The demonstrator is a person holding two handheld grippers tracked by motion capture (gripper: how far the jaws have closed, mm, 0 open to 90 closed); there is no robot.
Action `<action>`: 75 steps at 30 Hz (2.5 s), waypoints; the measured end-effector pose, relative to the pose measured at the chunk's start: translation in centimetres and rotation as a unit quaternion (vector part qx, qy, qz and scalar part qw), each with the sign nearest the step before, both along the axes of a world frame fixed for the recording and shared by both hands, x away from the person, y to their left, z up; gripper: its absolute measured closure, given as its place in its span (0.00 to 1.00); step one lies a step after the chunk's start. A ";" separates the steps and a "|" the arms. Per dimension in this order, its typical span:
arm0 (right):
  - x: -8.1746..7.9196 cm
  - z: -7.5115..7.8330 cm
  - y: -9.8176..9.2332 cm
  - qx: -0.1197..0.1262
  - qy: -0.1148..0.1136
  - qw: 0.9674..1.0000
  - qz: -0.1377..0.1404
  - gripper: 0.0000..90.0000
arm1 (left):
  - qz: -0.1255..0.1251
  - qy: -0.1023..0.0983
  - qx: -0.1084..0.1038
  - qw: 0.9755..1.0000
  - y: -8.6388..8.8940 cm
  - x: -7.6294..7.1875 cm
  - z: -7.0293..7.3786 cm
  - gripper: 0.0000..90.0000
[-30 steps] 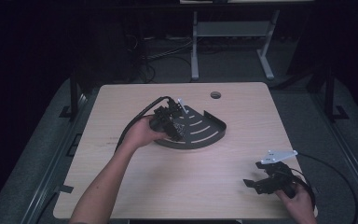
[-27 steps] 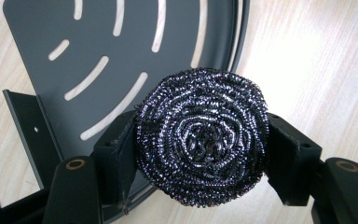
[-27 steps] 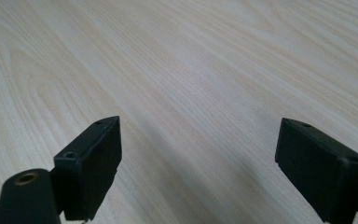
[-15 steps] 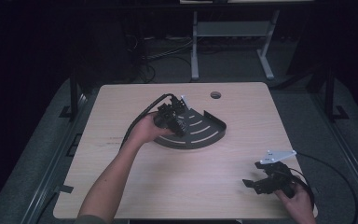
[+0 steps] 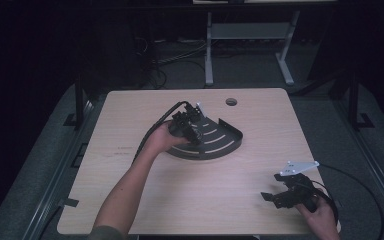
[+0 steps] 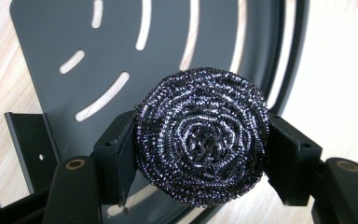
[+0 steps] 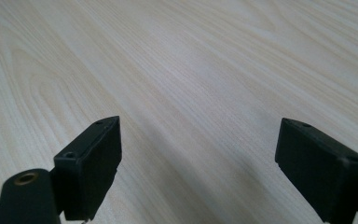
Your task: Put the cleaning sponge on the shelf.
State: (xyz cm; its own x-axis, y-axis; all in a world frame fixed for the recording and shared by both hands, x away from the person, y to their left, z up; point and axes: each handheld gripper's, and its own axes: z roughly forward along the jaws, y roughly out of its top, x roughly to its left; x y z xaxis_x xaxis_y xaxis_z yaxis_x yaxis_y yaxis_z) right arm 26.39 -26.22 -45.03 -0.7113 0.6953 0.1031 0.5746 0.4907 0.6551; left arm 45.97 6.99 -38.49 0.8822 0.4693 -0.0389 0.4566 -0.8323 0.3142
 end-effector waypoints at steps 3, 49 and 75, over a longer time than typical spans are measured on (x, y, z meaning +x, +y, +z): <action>-0.1 0.0 0.1 0.002 0.002 1.000 -0.003 0.16 | 0.004 0.002 0.000 1.000 0.0 0.2 -0.3 0.37; 0.0 -0.1 -0.2 0.000 0.004 1.000 0.000 0.16 | 0.033 0.031 0.008 0.999 -1.0 2.4 -4.4 0.32; 0.1 0.1 -0.2 -0.001 0.000 1.000 -0.006 0.16 | 0.027 0.007 -0.005 1.000 -0.5 1.1 -2.4 0.23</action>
